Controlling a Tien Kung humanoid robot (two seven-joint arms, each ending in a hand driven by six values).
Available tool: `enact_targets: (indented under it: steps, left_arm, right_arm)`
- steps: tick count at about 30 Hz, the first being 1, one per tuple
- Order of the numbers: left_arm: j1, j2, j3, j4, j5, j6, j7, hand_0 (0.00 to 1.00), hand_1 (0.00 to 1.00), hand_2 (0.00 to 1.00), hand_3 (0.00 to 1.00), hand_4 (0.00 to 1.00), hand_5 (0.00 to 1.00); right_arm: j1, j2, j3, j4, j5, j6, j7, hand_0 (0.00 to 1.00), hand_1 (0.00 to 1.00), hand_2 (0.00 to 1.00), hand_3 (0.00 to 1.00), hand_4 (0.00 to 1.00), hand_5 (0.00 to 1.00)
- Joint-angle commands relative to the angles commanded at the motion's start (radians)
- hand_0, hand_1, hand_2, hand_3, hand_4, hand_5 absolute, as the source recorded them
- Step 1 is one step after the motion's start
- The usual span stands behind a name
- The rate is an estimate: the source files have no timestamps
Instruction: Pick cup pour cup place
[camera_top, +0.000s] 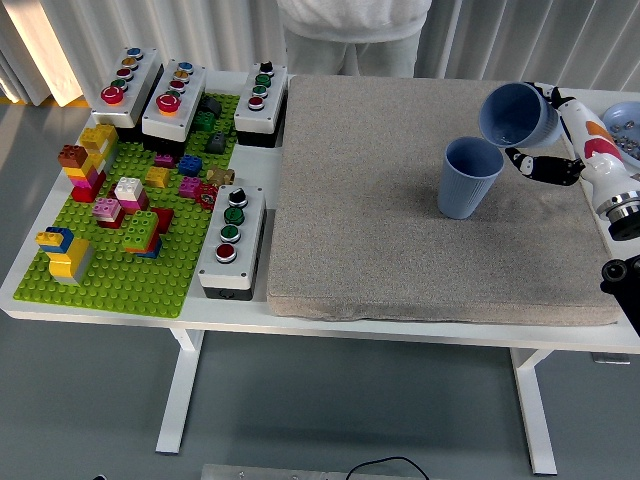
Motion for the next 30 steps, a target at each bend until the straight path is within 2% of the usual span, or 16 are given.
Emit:
enact_targets:
  steps: [9, 30]
  left_arm:
    - [-0.005, 0.000, 0.000, 0.000, -0.001, 0.000, -0.001, 0.741, 0.776, 0.836, 0.661, 0.539, 0.936]
    - [-0.011, 0.001, -0.003, 0.000, 0.002, 0.000, -0.001, 0.741, 0.777, 0.837, 0.662, 0.541, 0.936]
  right_arm:
    - [0.005, -0.020, -0.016, -0.011, -0.003, -0.014, 0.009, 0.742, 0.633, 0.544, 0.636, 0.568, 0.002]
    - [0.014, -0.030, -0.034, -0.026, -0.022, -0.031, 0.001, 0.750, 0.631, 0.541, 0.628, 0.566, 0.002]
